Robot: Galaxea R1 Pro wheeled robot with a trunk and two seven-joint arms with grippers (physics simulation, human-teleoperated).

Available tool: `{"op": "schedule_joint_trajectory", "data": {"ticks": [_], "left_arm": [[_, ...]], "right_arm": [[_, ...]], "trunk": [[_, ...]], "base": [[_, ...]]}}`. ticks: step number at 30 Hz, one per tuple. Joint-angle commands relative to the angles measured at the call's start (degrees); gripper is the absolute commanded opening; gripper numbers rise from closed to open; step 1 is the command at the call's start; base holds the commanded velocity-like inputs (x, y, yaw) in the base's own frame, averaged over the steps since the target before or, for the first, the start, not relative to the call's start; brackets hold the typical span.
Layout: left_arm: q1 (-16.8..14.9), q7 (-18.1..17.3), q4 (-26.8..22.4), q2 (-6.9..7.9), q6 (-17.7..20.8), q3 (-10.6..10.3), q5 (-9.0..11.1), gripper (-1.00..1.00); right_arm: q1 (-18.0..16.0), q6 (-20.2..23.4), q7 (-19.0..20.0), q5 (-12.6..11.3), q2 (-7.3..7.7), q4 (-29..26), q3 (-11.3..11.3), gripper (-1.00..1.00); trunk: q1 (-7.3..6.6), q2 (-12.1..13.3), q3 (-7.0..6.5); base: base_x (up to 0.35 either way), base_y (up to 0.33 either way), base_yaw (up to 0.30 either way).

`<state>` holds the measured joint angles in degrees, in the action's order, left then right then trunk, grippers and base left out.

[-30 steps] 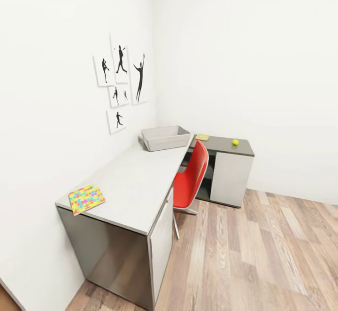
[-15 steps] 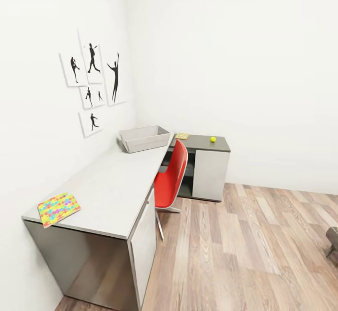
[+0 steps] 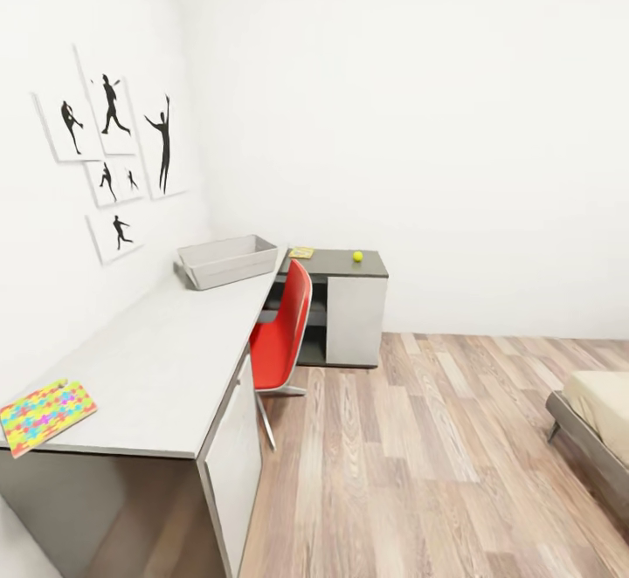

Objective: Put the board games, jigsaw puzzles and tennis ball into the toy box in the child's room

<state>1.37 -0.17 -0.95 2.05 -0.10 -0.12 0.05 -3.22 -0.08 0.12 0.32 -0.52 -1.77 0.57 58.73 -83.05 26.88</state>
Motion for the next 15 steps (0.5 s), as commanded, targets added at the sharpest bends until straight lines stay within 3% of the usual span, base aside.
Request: {"op": "schedule_joint_trajectory", "data": {"ticks": [1,15], "left_arm": [[0.0,0.0,-0.1,0.05,0.0,0.0,0.0,1.00],[0.0,0.0,-0.1,0.08,0.0,-0.1,-0.1,1.00]], "right_arm": [[0.0,0.0,0.0,0.0,-0.01,0.0,0.0,1.00],[-0.1,0.1,0.0,0.0,-0.07,0.0,0.0,1.00]], "trunk": [[0.00,0.0,0.04],[0.00,0.0,0.04]], "base": [[0.000,0.000,-0.286],[0.000,0.000,-0.286]]}}
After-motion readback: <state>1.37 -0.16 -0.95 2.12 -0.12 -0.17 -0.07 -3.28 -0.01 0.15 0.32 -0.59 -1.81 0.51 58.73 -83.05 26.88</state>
